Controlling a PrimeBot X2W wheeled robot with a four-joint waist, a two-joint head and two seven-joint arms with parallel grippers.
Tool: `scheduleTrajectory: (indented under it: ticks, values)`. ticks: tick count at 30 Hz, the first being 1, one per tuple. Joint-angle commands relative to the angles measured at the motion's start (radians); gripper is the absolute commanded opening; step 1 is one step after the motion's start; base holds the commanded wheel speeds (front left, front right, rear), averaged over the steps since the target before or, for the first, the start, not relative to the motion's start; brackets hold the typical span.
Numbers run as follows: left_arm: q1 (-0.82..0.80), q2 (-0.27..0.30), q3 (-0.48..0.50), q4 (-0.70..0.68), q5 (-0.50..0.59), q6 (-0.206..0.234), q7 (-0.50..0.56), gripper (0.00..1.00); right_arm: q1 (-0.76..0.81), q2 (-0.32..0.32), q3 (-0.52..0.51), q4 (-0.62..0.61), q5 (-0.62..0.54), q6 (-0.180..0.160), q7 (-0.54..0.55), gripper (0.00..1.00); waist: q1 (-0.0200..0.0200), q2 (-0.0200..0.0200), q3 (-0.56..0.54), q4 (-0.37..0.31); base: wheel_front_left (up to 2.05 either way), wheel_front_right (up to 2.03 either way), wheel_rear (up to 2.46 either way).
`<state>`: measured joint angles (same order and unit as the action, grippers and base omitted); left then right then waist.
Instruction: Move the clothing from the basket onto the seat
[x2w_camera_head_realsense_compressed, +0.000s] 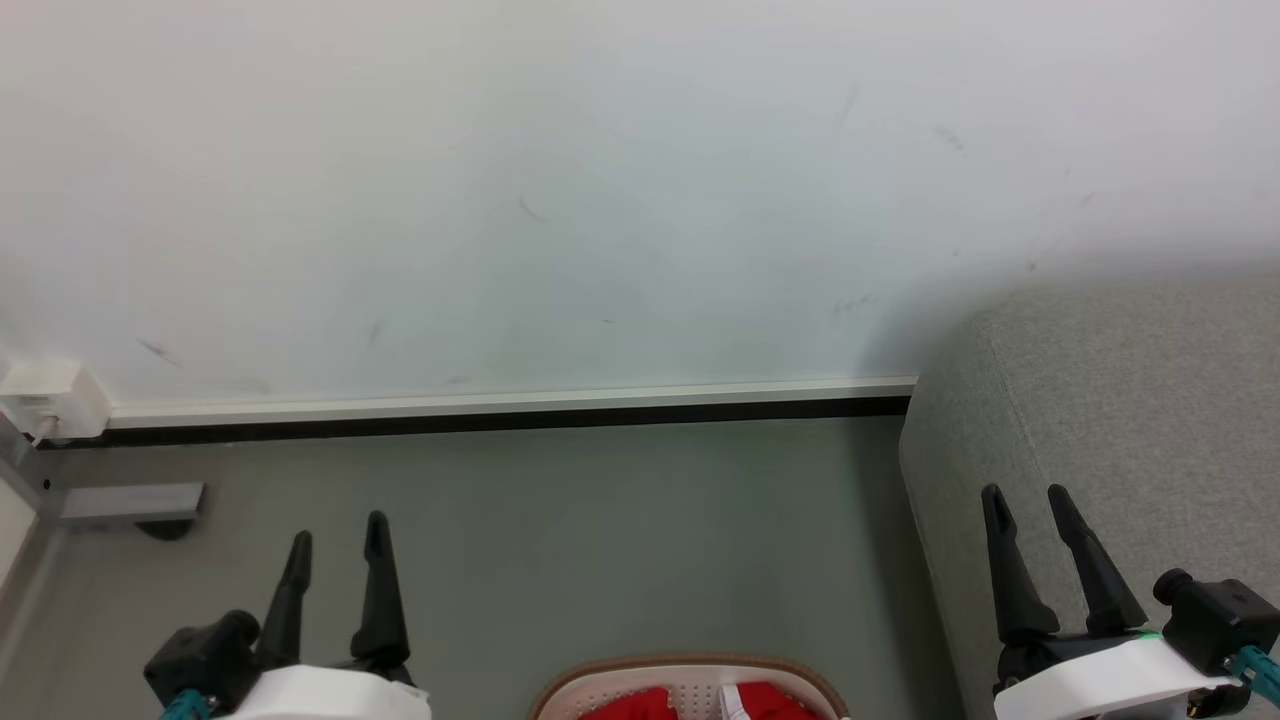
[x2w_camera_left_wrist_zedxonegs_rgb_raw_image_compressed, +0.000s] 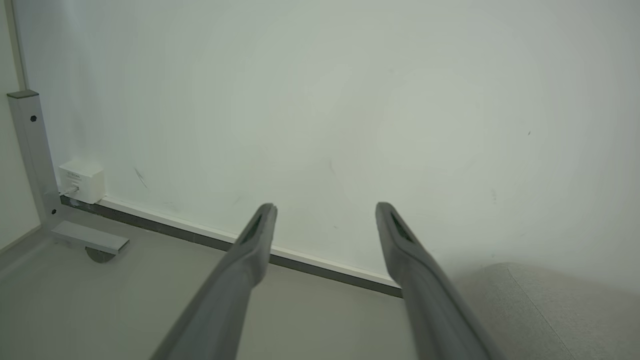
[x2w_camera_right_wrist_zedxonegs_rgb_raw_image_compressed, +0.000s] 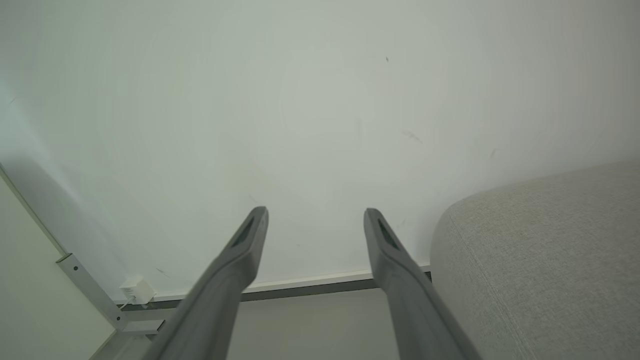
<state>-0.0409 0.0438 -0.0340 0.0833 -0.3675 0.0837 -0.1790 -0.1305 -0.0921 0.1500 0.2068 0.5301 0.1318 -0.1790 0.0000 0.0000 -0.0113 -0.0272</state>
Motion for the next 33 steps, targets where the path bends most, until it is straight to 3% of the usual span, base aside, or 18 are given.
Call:
scheduleTrajectory:
  ticks: [1,33]
  values:
    - [0.005,0.008,0.000,-0.011,0.033,0.002,-0.012,1.00,-0.021,-0.002,0.004,-0.002,-0.030,-0.001,-0.011,1.00,0.0000,0.0000,-0.001,0.000,0.00,0.00,0.00]
    - [0.019,0.010,-0.024,-0.011,0.274,0.038,-0.076,1.00,-0.030,-0.008,0.048,0.032,-0.223,-0.002,-0.076,1.00,0.0000,0.0000,-0.012,-0.008,0.00,0.00,0.00]
